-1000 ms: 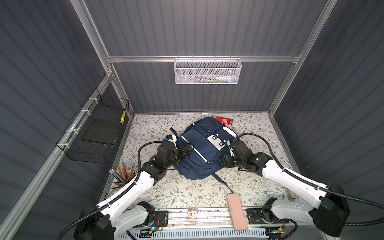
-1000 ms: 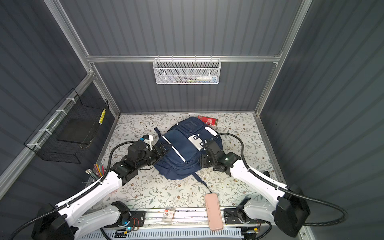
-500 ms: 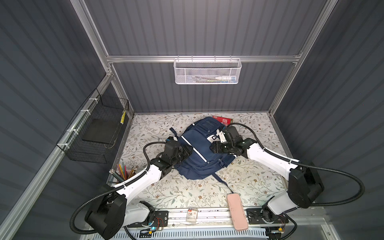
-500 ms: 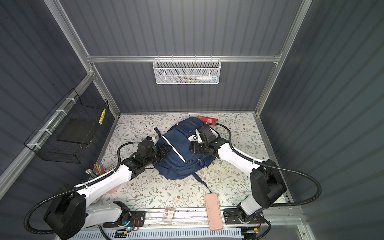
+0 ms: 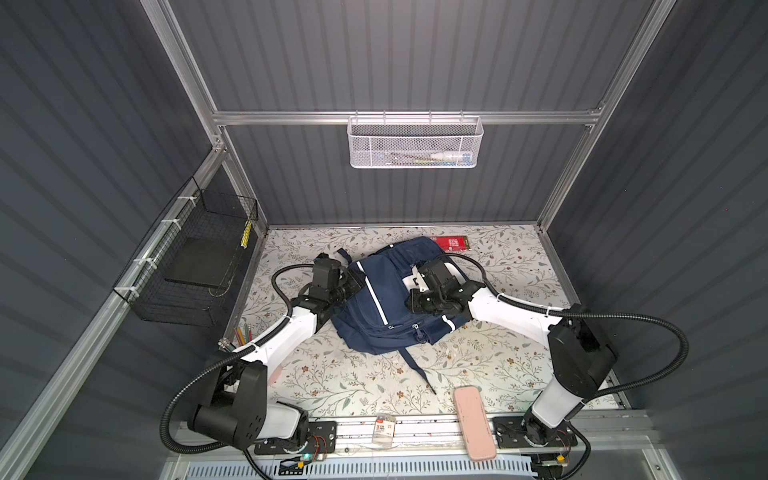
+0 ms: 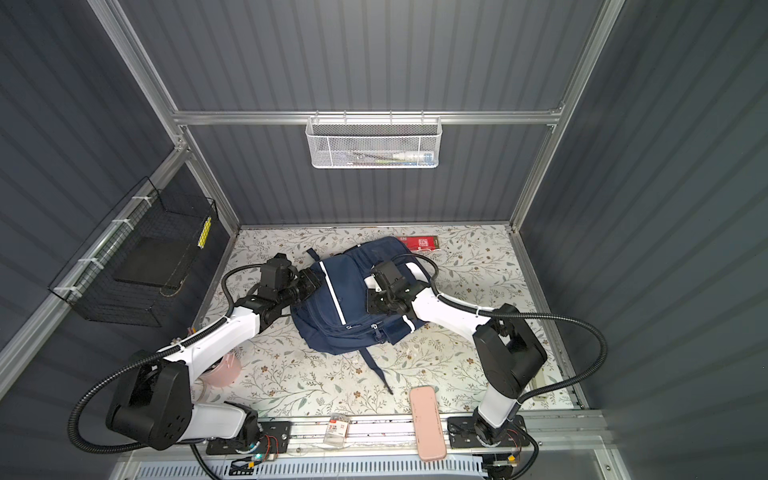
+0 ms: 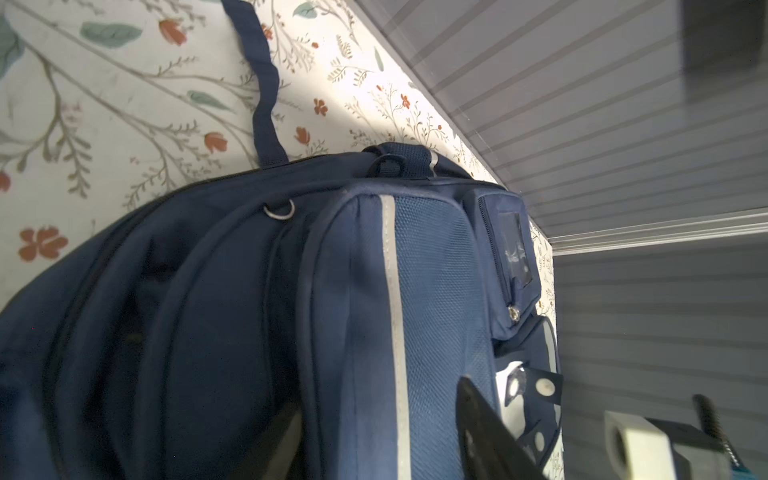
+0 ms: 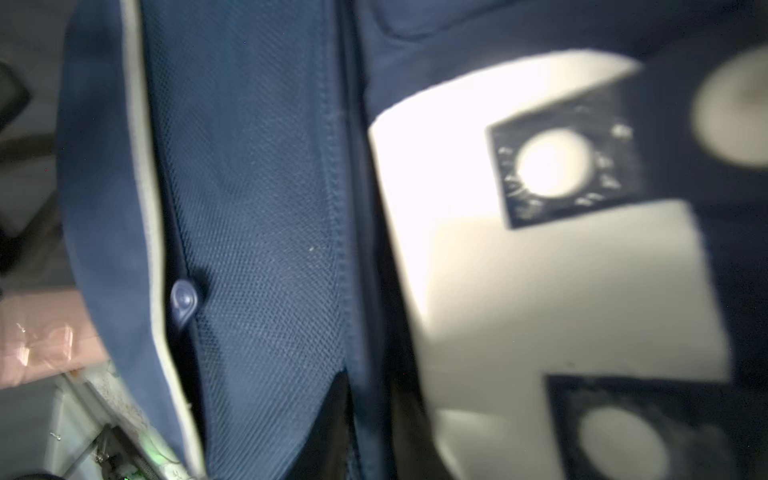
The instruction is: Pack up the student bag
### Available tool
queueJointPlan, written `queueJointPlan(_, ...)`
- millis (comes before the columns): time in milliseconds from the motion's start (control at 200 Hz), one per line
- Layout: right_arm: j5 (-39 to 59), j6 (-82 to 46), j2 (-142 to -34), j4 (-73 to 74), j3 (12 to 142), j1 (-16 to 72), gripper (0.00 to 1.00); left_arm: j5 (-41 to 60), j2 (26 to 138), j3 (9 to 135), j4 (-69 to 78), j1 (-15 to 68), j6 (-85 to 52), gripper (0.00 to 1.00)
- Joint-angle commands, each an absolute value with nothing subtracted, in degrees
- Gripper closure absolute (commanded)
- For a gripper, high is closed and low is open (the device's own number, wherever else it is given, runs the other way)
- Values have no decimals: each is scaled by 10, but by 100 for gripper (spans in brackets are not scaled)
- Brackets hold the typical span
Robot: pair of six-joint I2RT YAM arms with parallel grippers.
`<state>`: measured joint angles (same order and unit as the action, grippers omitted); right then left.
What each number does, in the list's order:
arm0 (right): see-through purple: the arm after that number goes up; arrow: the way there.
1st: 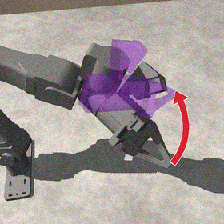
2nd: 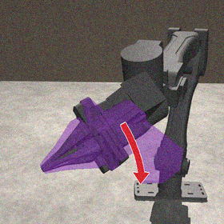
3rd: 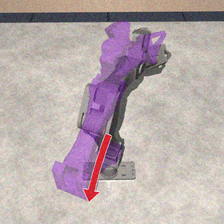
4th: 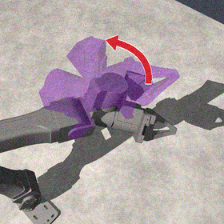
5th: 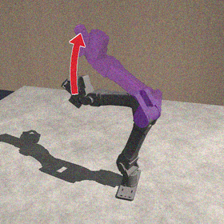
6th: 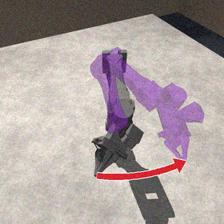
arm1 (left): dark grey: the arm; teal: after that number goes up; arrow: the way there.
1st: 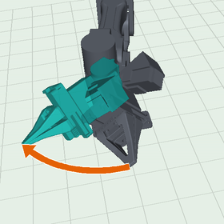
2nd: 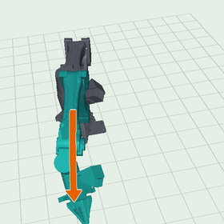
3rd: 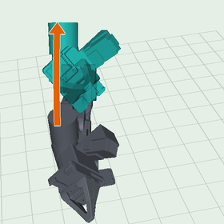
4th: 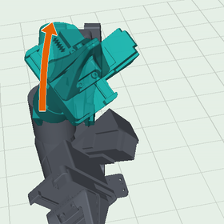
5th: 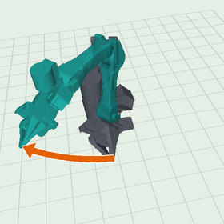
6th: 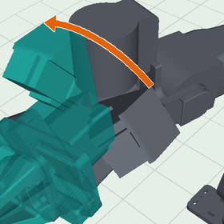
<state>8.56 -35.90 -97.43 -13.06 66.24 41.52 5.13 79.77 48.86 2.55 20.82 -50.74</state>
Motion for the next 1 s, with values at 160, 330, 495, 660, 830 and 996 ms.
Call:
queueJointPlan(160, 116, -449, -982, -19, 660, 425, 100, 49, 707, 504, -55, 221, -463, 32)
queueJointPlan(330, 100, -507, -965, 44, 640, 428, 100, 21, 610, 470, -104, 250, -478, 42)
queueJointPlan(495, 91, -513, -967, 40, 650, 426, 100, -58, 607, 461, -138, 385, -486, 50)
queueJointPlan(660, 92, -514, -964, 38, 654, 425, 100, -156, 600, 408, -111, 462, -501, 49)
queueJointPlan(830, 91, -510, -961, 29, 652, 426, 100, -207, 612, 393, -104, 493, -493, 48)
queueJointPlan(996, 92, -512, -958, 31, 646, 426, 100, -213, 638, 378, -85, 500, -505, 46)
